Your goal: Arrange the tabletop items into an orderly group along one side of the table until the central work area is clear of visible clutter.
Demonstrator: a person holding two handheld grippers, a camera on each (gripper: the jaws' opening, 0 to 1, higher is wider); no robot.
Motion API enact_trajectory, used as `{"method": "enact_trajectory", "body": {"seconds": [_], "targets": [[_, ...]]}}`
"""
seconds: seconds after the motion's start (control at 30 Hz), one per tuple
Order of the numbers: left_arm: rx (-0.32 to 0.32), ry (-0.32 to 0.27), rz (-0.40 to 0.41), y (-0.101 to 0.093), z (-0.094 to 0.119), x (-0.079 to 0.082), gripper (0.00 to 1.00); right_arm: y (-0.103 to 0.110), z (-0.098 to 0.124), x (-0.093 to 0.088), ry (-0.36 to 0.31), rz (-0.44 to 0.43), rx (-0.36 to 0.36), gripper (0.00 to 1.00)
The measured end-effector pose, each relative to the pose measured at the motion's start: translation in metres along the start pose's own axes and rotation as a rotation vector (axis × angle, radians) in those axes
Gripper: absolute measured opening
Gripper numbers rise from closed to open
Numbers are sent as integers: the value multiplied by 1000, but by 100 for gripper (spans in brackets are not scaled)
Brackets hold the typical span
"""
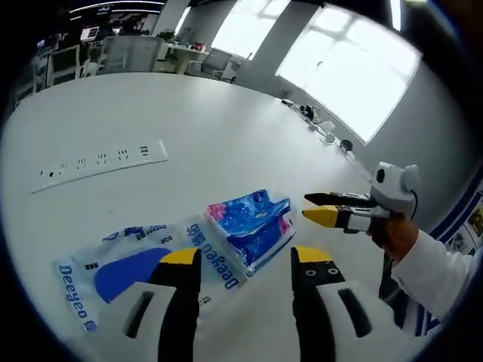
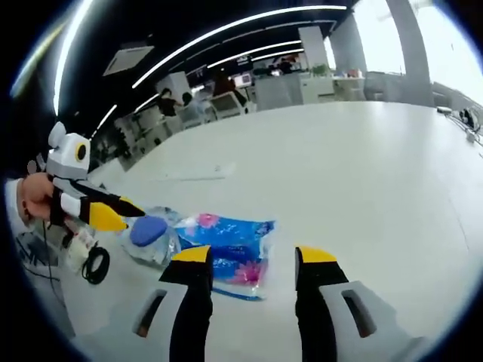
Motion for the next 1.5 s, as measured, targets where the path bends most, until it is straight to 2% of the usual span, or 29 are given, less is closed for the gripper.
{"method": "enact_trajectory", "body": {"seconds": [0.43,0.77,1.0,1.23,1.5], "targets": [[-72,-61,-62,-25,30,11,71,22,18,13,-32,13,4,55],[-113,-92,-90,-38,62,12,83,43,33,19,-48,31,23,63],[-126,-121,-127,-46,94,13,85,67,42,22,-53,50,56,69],[-129,-153,-160,-50,126,15,87,90,52,29,-72,71,82,69],[-133,-175,-204,-57,162,8,86,114,63,32,-79,92,103,67]]}}
Point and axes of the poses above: the point that each gripper's makers call its tool centre point, and the gripper's own axes: z roughly backward along the fingers, y roughly to its left, x roughly out of its top, the point moved 3 cm from there along z, roughly backward along the fingers, and after that the axes turned 2 degrees about x, right-handed, at the moved point
